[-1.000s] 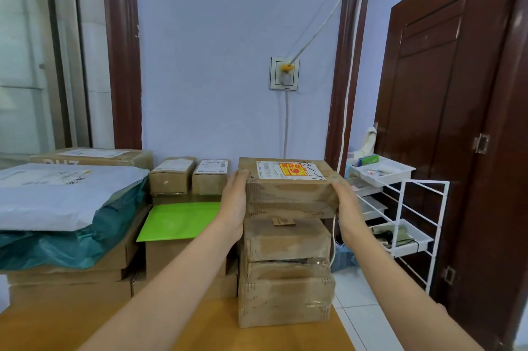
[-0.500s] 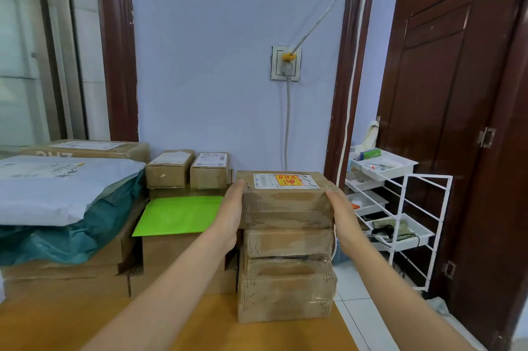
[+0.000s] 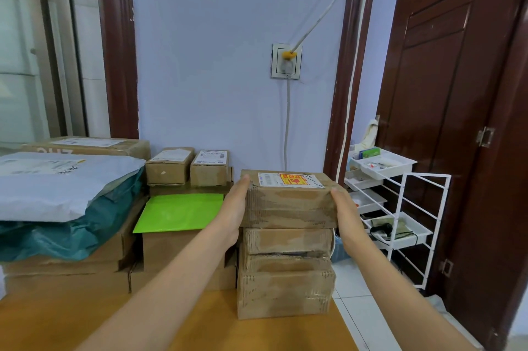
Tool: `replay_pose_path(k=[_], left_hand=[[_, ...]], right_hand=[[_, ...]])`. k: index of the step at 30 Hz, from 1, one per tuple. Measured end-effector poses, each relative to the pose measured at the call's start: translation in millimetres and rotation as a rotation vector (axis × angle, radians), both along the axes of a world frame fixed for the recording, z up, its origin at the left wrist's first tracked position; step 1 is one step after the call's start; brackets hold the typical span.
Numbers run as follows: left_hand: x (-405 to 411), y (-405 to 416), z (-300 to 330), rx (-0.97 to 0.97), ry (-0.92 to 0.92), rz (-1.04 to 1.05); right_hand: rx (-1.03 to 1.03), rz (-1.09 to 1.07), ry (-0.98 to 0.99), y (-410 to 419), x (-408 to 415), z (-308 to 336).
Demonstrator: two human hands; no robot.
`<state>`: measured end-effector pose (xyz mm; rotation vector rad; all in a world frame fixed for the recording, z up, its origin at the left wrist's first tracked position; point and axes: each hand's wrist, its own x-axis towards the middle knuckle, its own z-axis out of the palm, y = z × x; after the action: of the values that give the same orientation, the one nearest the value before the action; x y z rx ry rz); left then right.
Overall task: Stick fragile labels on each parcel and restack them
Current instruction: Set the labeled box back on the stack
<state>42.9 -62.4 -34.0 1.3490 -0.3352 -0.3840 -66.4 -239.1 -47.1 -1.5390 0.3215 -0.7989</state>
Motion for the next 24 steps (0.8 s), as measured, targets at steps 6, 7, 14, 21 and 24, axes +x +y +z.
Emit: replay_pose_path(k=[6,7,14,21,24], left_hand=[[4.5,3.0,-12.4,0.041,-0.046,-0.036],[4.4,3.9,-13.9,0.045,-0.060,-0.037],[-0.8,12.9,-14.1,-0.009,-0.121,-0.071],[-9.4,25.5,-12.8,0.079,-0.151,-0.056],[-14.3,35.9,-21.3,0.110,-0.210,0.003]], right_hand=[[-0.009,-0.012,0.009,0.9,0.0,-7.4],[-0.011,-0.012,0.013,1.8,-0.6,-8.8],[-0.046,-0.018,0.069,6.9,-4.5,-13.3],[-0.060,-0.055,0.134,12.4,-9.3,-18.6],[-0.071,-0.097,0.146,18.3,-12.3,-20.2]])
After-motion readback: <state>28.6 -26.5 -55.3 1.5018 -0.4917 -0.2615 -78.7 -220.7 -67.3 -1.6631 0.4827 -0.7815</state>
